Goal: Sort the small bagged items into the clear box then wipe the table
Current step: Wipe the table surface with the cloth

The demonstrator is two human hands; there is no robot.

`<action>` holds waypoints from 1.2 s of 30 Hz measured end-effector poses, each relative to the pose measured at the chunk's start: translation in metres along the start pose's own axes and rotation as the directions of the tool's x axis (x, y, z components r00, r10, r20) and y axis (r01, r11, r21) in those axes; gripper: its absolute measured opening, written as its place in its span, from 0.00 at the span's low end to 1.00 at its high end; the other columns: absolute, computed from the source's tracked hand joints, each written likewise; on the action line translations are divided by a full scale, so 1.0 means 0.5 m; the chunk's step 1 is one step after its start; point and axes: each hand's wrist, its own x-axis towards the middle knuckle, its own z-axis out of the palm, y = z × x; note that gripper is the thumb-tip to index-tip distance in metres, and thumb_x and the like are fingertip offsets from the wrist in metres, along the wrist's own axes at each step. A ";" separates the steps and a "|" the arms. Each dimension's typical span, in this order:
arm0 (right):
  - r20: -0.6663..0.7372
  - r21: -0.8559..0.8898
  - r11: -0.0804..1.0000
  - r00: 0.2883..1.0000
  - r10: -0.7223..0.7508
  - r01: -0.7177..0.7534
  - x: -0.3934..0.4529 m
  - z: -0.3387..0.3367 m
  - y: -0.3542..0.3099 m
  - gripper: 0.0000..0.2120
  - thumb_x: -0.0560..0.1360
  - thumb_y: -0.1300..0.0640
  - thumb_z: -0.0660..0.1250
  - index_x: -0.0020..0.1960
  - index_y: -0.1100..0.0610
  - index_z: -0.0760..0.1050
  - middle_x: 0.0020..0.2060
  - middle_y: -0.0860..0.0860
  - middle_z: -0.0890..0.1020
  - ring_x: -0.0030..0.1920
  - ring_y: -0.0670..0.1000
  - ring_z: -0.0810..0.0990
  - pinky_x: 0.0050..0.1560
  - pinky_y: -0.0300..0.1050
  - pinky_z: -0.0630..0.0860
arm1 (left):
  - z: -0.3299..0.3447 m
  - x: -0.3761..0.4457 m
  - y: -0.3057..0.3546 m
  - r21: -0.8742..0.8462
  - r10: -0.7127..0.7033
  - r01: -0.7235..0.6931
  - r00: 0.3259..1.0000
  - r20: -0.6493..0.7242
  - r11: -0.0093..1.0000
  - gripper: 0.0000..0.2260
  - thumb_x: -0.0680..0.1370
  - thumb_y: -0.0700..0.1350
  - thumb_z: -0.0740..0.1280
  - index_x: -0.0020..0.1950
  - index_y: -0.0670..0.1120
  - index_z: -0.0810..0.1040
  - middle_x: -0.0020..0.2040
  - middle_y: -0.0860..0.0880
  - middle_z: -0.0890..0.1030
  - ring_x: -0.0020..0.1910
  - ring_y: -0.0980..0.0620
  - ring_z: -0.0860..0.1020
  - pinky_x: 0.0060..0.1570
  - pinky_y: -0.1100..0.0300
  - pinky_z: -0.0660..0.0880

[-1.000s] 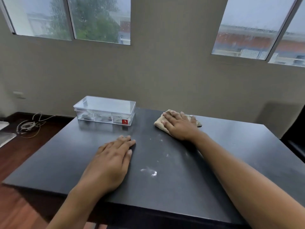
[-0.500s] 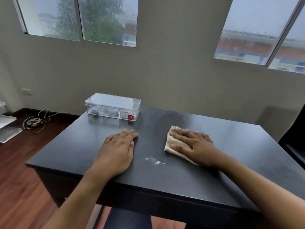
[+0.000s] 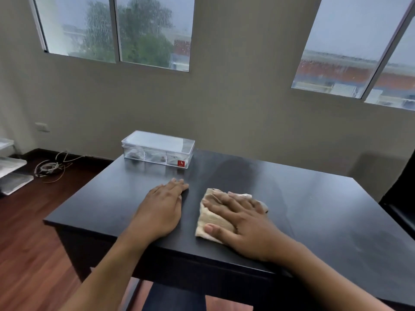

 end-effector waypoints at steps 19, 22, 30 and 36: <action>0.028 -0.041 0.997 0.997 0.072 -0.071 -0.019 -0.005 0.008 0.34 0.75 0.23 0.43 0.78 0.27 0.38 0.83 0.39 0.43 0.83 0.48 0.39 0.80 0.57 0.35 | -0.006 -0.021 0.010 -0.044 0.073 -0.073 0.997 -0.003 0.996 0.21 0.87 0.43 0.54 0.81 0.53 0.66 0.83 0.54 0.62 0.83 0.60 0.56 0.72 0.73 0.42; 0.042 -0.062 0.992 0.993 0.113 -0.110 -0.078 -0.017 0.059 0.32 0.75 0.23 0.41 0.77 0.25 0.37 0.81 0.34 0.41 0.82 0.43 0.38 0.80 0.53 0.35 | -0.002 -0.021 0.007 -0.047 0.091 -0.090 0.996 0.012 0.995 0.21 0.87 0.44 0.54 0.81 0.52 0.67 0.83 0.54 0.63 0.82 0.60 0.57 0.73 0.73 0.42; 0.028 -0.041 0.896 0.896 0.444 -0.443 -0.006 -0.060 0.280 0.44 0.67 0.18 0.32 0.81 0.32 0.40 0.82 0.37 0.42 0.83 0.50 0.44 0.80 0.61 0.42 | 0.004 -0.012 0.016 -0.023 0.100 -0.099 0.993 0.061 0.995 0.22 0.88 0.48 0.52 0.83 0.54 0.61 0.84 0.57 0.57 0.78 0.69 0.49 0.75 0.71 0.39; 0.071 -0.051 0.909 0.907 0.416 -0.413 0.010 -0.054 0.224 0.39 0.75 0.24 0.38 0.82 0.37 0.39 0.83 0.43 0.39 0.83 0.56 0.41 0.80 0.65 0.37 | 0.003 -0.008 0.017 -0.010 0.105 -0.104 0.989 0.100 0.994 0.23 0.88 0.49 0.52 0.84 0.54 0.58 0.85 0.57 0.54 0.76 0.70 0.46 0.76 0.69 0.39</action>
